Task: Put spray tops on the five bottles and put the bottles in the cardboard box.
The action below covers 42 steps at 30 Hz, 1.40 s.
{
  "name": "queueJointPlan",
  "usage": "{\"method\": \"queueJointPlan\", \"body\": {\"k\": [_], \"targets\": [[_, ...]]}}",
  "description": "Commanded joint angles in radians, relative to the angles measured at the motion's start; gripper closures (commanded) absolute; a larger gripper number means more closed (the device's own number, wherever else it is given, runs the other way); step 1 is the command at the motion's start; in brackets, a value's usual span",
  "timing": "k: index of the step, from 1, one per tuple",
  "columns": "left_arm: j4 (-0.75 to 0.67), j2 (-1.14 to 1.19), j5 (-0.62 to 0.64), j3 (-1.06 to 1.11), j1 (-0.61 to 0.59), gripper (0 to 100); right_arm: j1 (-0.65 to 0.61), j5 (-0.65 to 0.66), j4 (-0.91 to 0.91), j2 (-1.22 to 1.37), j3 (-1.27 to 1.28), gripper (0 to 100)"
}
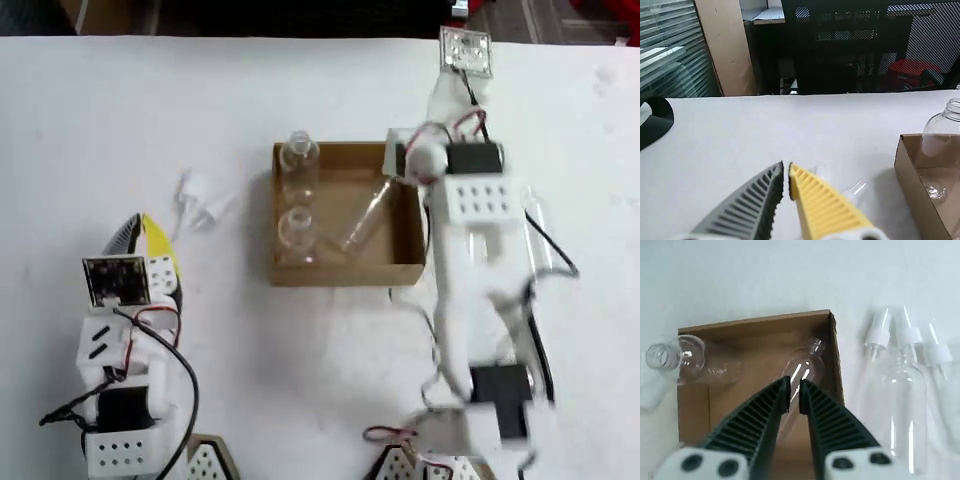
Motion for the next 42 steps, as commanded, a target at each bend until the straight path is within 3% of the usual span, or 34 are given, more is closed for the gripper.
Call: {"method": "queueJointPlan", "body": {"k": [1, 9, 18, 25, 42], "targets": [[-0.02, -0.008, -0.009, -0.002, -0.007, 98, -0.041, -0.08, 0.101, 0.209, -0.287, 98.0], [-0.02, -0.008, -0.008, -0.002, -0.007, 98, -0.064, -0.166, 0.325, 0.613, -0.781, 87.4], [-0.02, -0.008, -0.008, -0.002, -0.005, 98, -0.008, -0.169, 0.39, 0.926, -1.137, 89.6], [-0.02, -0.008, -0.008, -0.002, -0.005, 98, 0.025, -0.169, 0.453, 1.02, -1.267, 89.5], [-0.02, -0.008, -0.015, -0.002, 0.024, 98, 0.01, -0.169, 0.443, 1.066, -1.272, 89.3]]}}
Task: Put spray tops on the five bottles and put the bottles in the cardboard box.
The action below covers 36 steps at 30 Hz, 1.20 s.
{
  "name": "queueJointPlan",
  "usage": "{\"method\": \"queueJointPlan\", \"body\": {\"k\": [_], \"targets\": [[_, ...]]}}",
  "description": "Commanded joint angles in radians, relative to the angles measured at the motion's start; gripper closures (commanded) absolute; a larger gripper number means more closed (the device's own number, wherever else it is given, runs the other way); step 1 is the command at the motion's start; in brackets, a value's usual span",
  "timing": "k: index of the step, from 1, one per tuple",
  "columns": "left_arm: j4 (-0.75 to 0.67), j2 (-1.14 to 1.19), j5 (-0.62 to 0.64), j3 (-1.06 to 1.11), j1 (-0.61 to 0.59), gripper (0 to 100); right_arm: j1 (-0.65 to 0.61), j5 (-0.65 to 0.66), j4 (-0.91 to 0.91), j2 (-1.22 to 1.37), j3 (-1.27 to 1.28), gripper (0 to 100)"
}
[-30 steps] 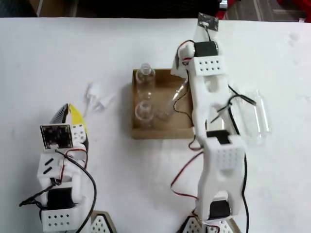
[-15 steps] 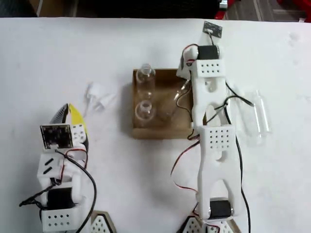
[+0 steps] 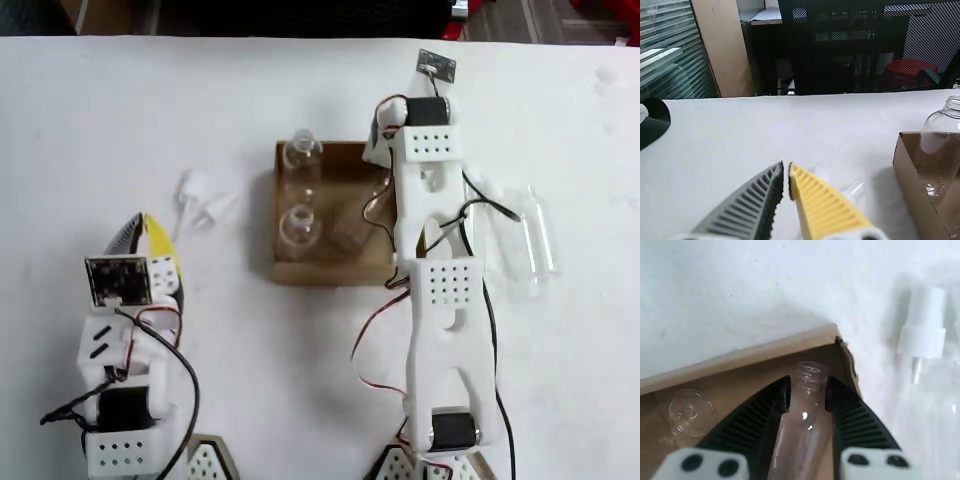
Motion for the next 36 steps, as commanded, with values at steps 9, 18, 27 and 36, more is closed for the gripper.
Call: {"method": "queueJointPlan", "body": {"k": [9, 18, 27, 36], "targets": [[-0.02, -0.008, -0.014, -0.002, 0.015, 98, -0.041, -0.003, -0.001, -0.013, -0.023, 89.4], [-0.02, -0.008, -0.014, -0.002, 0.013, 98, -0.051, -0.008, -0.007, -0.012, -0.023, 89.6], [-0.02, -0.008, -0.014, -0.002, 0.013, 98, -0.053, 0.0, -0.004, -0.001, -0.032, 89.6], [-0.02, -0.008, -0.014, -0.002, 0.013, 98, -0.058, 0.002, -0.036, 0.022, -0.028, 89.6]]}}
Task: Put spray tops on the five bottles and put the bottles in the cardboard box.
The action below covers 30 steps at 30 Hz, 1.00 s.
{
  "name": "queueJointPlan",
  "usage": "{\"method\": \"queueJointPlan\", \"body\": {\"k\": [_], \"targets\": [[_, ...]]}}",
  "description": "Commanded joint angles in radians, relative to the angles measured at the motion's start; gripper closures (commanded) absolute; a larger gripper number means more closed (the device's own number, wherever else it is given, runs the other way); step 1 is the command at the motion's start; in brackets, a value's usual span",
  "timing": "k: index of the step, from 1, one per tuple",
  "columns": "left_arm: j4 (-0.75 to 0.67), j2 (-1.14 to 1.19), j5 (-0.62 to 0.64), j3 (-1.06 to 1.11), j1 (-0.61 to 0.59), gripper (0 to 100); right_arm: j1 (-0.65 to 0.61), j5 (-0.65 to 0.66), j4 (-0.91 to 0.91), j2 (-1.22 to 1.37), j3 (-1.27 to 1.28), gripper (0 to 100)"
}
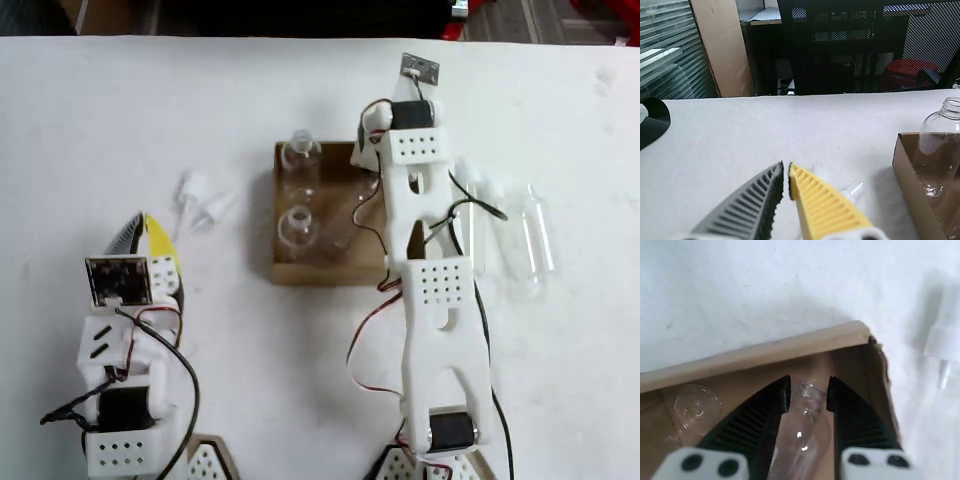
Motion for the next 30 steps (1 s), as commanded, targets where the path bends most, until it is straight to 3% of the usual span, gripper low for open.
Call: {"method": "queueJointPlan", "body": {"k": [1, 9, 13, 19, 30], "targets": [[-0.02, -0.008, -0.014, -0.002, 0.012, 98, -0.015, 0.002, -0.01, 0.004, -0.026, 89.6], [-0.02, -0.008, -0.014, -0.002, 0.013, 98, -0.015, 0.0, -0.015, 0.036, -0.031, 89.8], [-0.02, -0.008, -0.014, -0.002, 0.015, 98, -0.015, 0.0, -0.012, 0.027, -0.034, 98.2], [-0.02, -0.008, -0.014, -0.002, 0.015, 98, -0.005, 0.002, -0.01, -0.056, -0.034, 98.2], [-0.02, -0.008, -0.014, -0.002, 0.015, 98, -0.03, 0.304, 0.058, -0.417, -0.034, 98.2]]}}
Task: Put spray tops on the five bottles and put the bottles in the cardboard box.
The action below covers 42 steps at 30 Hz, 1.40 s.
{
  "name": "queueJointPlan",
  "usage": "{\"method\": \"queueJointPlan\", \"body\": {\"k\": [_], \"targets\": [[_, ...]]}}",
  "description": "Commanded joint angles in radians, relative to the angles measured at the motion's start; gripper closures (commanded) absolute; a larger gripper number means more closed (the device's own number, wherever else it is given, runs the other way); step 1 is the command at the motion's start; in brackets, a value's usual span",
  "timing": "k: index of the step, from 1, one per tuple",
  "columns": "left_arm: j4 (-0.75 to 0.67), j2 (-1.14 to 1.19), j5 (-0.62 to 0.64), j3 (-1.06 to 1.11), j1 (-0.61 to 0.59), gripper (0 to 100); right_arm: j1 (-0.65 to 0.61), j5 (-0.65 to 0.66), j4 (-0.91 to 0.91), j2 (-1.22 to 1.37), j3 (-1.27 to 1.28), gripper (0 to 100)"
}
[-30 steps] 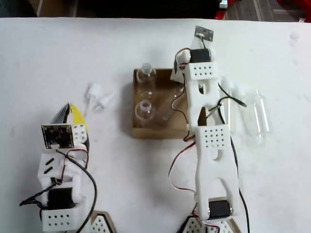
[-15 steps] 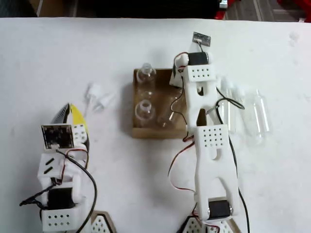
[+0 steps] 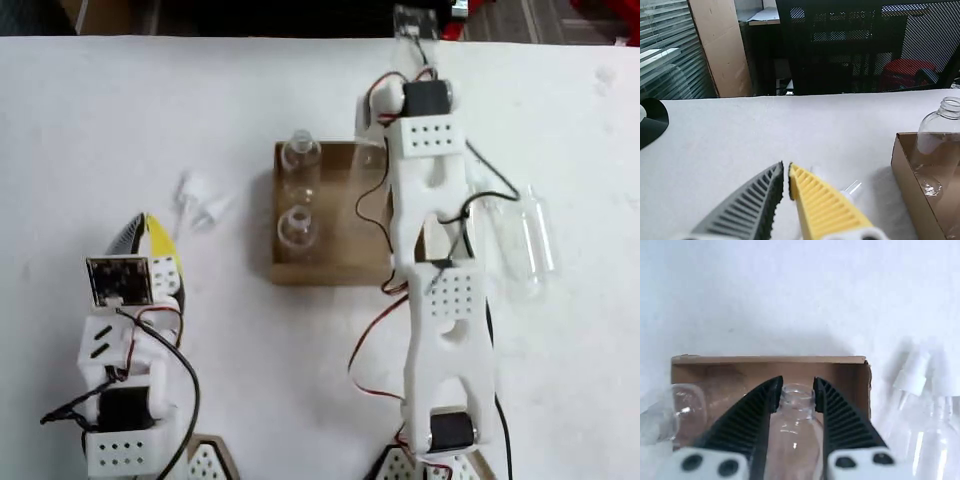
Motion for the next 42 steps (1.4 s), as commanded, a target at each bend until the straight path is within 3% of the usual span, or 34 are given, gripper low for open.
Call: {"method": "queueJointPlan", "body": {"k": [1, 12, 24, 42], "targets": [[-0.02, -0.008, -0.014, -0.002, 0.01, 98, -0.019, 0.064, 0.041, -0.183, -0.035, 98.2], [-0.02, -0.008, -0.014, -0.002, 0.008, 98, -0.019, 0.069, 0.062, -0.489, 0.025, 98.3], [-0.002, -0.012, -0.014, -0.002, 0.01, 98, -0.053, 0.068, 0.053, -0.849, 0.388, 98.3], [0.0, -0.013, -0.014, -0.002, 0.008, 98, -0.059, 0.074, -0.305, -1.283, 1.1, 98.3]]}}
